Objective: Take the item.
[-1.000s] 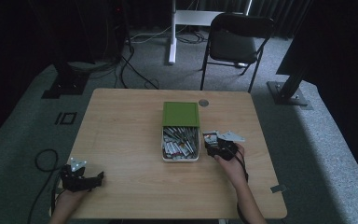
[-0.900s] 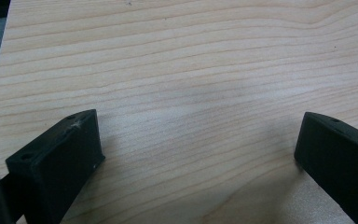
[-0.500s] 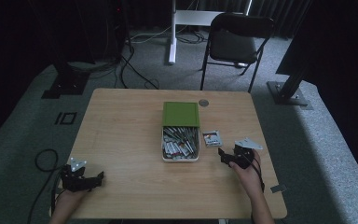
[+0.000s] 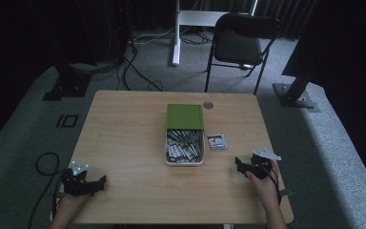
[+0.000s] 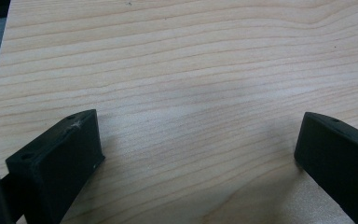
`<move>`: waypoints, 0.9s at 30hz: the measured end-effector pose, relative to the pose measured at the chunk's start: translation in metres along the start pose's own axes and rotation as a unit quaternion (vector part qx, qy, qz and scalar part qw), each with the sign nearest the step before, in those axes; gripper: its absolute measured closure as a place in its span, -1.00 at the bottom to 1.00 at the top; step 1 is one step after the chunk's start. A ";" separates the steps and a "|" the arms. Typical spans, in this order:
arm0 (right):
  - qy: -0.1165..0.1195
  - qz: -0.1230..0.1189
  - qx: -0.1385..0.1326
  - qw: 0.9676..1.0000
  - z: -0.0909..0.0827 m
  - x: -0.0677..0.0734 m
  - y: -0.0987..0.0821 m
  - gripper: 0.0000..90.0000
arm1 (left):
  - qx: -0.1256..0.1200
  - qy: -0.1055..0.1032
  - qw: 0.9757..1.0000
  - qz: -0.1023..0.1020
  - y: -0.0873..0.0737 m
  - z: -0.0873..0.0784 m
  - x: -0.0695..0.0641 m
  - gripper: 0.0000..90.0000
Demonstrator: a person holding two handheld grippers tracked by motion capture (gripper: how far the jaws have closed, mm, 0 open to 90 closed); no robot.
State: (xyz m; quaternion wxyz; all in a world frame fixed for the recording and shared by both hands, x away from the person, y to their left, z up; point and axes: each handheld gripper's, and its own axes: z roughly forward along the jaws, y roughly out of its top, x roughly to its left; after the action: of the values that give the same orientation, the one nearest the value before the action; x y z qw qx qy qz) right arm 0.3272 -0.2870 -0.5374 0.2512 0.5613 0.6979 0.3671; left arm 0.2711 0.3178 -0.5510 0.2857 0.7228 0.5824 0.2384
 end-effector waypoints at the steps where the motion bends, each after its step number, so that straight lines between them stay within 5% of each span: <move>1: -0.007 0.005 0.002 1.000 -0.002 -0.003 -0.002 -0.58 | 0.000 0.000 1.000 0.000 0.000 0.000 0.000 -0.97; 13: -0.044 0.046 0.015 0.998 -0.016 -0.018 -0.019 -0.60 | 0.000 0.000 1.000 0.000 0.000 0.000 0.000 -0.97; 27: -0.062 0.051 0.021 0.997 -0.037 -0.020 -0.042 -0.68 | 0.001 0.000 1.000 0.001 0.000 0.000 0.000 -0.97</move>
State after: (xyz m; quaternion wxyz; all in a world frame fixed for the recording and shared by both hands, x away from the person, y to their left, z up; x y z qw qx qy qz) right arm 0.2788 -0.3193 -0.5500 0.2626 0.6232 0.6590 0.3293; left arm 0.2710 0.3179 -0.5509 0.2847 0.7236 0.5819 0.2383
